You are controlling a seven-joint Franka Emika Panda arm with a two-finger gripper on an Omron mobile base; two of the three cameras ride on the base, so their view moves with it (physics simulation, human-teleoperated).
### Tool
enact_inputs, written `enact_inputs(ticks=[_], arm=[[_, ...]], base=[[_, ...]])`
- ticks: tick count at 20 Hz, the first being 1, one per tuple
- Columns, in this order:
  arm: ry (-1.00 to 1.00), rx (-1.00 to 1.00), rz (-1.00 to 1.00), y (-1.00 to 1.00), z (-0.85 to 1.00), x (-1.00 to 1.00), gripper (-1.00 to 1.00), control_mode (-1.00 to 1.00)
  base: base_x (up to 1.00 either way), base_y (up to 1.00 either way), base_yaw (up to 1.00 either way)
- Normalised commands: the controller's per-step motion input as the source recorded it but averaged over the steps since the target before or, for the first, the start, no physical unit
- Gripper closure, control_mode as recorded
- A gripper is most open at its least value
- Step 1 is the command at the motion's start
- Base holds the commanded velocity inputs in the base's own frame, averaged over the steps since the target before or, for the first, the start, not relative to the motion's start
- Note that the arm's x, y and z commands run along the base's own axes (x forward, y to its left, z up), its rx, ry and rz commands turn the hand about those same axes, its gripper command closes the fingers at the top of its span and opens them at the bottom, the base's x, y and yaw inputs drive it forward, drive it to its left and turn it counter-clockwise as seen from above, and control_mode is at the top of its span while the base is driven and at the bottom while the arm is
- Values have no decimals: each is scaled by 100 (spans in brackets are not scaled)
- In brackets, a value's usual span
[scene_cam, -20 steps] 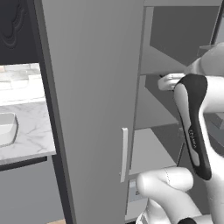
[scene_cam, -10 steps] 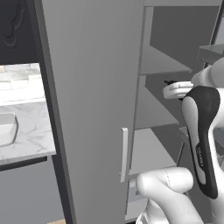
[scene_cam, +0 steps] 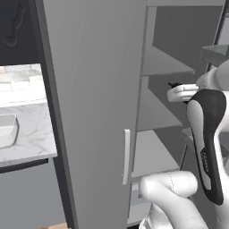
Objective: Take the eggplant and squash out of the freezer and place them in the tupperware container on the counter. Then put the tupperware containing the vegetables back in the freezer.
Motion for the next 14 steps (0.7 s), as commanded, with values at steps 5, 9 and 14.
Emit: enact_inputs(ticks=[5, 9, 14], arm=[[0, 0, 0, 0, 0, 0, 100, 100], [0, 0, 0, 0, 0, 0, 100, 100], [0, 0, 0, 0, 0, 0, 100, 100]], base=[[-91, 41, 6], [-68, 79, 3], [-14, 100, 1]])
